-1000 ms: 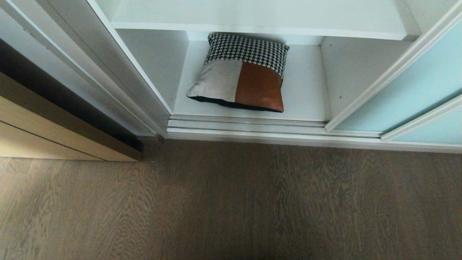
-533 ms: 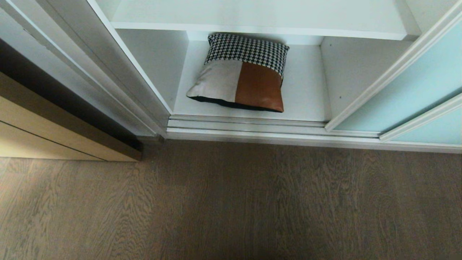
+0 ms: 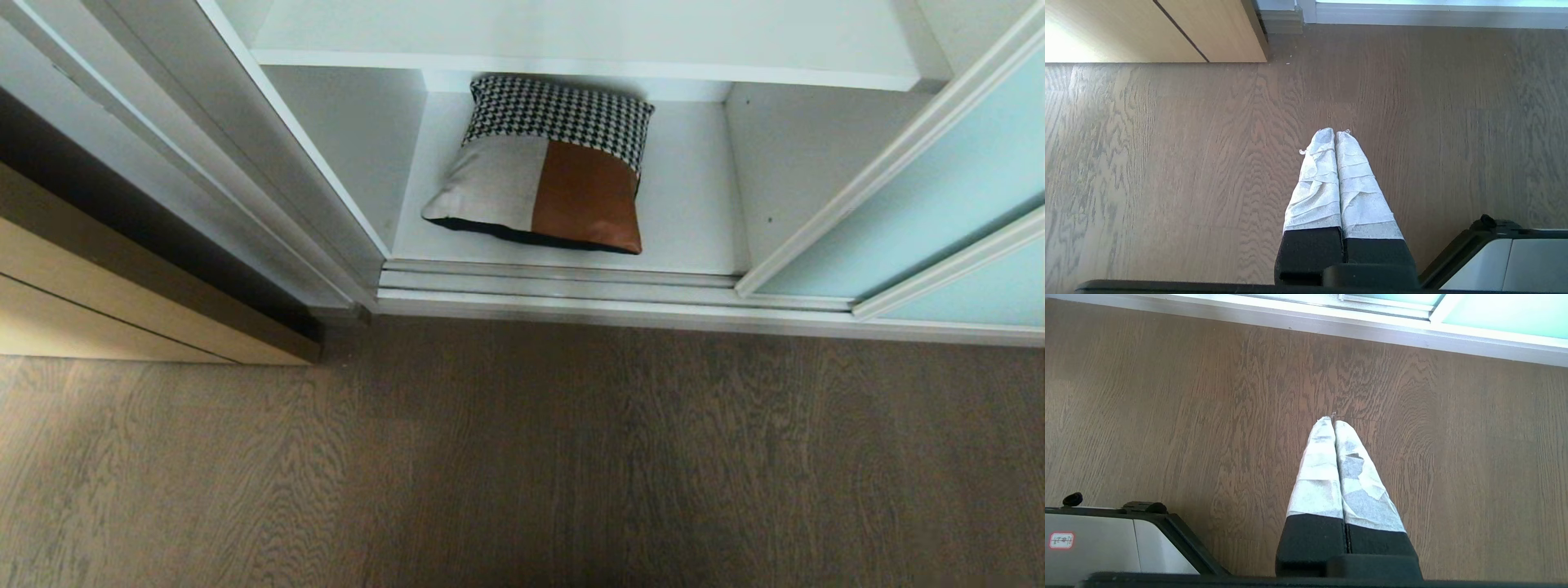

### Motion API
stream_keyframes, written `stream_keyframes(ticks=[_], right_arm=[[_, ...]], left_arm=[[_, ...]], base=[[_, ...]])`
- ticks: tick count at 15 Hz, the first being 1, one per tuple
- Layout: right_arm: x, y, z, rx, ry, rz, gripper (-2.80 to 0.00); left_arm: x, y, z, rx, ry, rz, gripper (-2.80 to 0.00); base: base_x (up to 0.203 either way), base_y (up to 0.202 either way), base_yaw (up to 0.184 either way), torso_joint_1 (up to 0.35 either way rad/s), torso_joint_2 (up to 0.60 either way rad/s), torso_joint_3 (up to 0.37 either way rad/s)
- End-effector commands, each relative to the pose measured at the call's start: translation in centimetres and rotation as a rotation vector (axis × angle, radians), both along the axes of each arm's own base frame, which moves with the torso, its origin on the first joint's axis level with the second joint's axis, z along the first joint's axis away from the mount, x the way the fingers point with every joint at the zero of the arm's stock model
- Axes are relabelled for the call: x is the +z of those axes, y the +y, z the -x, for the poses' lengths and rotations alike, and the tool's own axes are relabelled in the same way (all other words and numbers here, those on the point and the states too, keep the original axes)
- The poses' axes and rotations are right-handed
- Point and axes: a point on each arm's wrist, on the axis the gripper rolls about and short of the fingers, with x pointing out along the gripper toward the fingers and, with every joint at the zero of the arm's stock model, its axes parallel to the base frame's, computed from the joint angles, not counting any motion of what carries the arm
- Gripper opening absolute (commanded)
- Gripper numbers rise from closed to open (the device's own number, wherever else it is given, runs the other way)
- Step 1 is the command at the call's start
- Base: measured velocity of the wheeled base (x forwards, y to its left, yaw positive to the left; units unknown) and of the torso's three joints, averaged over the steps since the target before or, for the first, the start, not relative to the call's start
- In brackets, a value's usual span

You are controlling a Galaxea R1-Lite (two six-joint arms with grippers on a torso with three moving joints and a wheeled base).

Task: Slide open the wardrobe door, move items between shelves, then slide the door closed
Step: Open the door, then place the pillow on the higher shelf

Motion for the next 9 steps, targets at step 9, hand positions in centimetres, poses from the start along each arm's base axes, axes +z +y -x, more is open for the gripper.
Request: stream_keyframes(ticks=[9], right_arm=[[0.0,0.0,0.02,0.0,-0.002,0.001,-2.8]], left_arm=[[0.03,0.04,-0.02,0.018,0.001,0.029,-2.8]], base=[[0.0,0.0,0.0,0.0,0.0,0.0]])
